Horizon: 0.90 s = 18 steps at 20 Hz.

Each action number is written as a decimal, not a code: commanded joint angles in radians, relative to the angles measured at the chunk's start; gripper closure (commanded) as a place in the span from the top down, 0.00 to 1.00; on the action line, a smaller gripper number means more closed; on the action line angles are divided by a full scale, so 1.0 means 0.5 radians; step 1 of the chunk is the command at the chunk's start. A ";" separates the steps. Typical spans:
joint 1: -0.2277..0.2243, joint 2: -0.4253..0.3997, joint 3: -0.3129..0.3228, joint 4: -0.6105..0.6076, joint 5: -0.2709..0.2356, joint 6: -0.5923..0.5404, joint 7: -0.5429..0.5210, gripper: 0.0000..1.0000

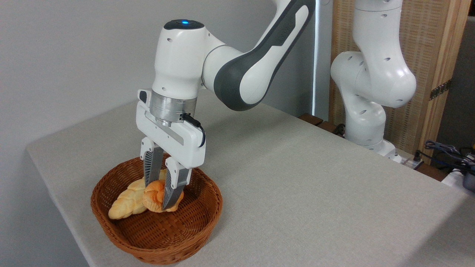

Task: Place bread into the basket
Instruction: 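Lower the bun into the basket beside the long roll and open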

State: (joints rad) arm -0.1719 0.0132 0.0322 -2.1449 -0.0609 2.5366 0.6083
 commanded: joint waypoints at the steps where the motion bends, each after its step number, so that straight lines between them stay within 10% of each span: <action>1: -0.012 -0.002 0.015 0.019 -0.025 0.010 0.023 1.00; 10: -0.012 -0.204 0.037 0.056 -0.035 -0.041 -0.081 1.00; 18: -0.015 -0.489 0.055 0.059 -0.032 -0.563 -0.131 1.00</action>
State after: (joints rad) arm -0.1715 -0.1650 0.0394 -2.1072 -0.0641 2.3321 0.5471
